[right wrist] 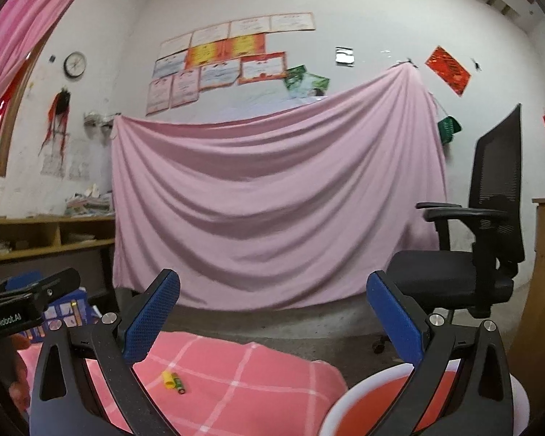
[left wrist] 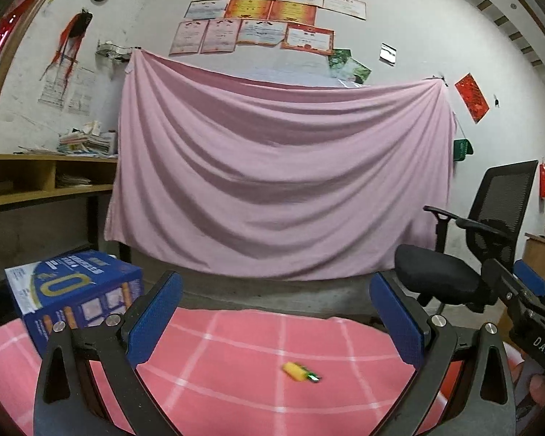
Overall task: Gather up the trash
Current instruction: 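Move both tools back toward the yellow cap and green battery, then grasp the green battery with the right tool while the left tool grasps the yellow cap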
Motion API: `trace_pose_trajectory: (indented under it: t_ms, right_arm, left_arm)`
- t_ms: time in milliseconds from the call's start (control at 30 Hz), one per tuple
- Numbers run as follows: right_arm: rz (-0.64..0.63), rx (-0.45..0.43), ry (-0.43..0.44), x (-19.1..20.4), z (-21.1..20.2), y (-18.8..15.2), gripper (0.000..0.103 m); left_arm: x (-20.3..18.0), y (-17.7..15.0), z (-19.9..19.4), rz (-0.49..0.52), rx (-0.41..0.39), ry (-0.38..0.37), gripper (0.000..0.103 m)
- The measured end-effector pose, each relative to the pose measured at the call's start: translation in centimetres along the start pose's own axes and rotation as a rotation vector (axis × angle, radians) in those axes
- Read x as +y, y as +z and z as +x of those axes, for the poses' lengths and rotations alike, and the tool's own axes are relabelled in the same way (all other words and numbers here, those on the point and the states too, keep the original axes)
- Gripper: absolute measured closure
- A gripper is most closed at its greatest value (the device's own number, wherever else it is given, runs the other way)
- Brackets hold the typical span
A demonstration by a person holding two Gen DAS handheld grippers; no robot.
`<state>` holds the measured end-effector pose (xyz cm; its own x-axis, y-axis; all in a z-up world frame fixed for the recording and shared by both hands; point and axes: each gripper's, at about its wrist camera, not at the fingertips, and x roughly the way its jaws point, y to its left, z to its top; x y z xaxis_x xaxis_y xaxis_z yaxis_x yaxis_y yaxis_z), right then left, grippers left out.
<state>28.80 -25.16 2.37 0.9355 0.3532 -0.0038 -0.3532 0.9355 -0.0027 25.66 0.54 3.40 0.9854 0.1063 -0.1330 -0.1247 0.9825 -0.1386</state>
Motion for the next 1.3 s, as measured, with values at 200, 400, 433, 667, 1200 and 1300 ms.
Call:
trace_pose_trajectory:
  t_ms: [200,400,433,667,1200,1300]
  right_arm:
    - [-0.067,0.077,0.029,2.4,2.1,-1.4,0.000]
    - [-0.068,0.274,0.069,3.5,6.2,-3.5,0.000]
    - [-0.064,0.308,0.078,3.6,6.8,-3.7,0.000]
    - [-0.040,0.516,0.143,4.3,10.2,-5.5,0.000]
    - [-0.121,0.855,0.313,7.4,14.0,-9.7,0.067]
    - [-0.138,0.913,0.320,7.8,14.8,-10.5,0.070]
  left_arm:
    - [1.9,-1.0,1.6,0.022,0.039,0.020,0.002]
    - [3.8,-1.8,4.0,0.015,0.136,0.035,0.002]
    - [4.0,-2.0,4.3,0.009,0.147,0.039,0.002]
    - [5.2,-2.6,6.9,0.004,0.278,0.066,0.002]
    - [5.3,-6.5,11.7,0.018,0.614,0.106,0.002]
    - [5.5,-6.9,12.3,0.006,0.654,0.108,0.002]
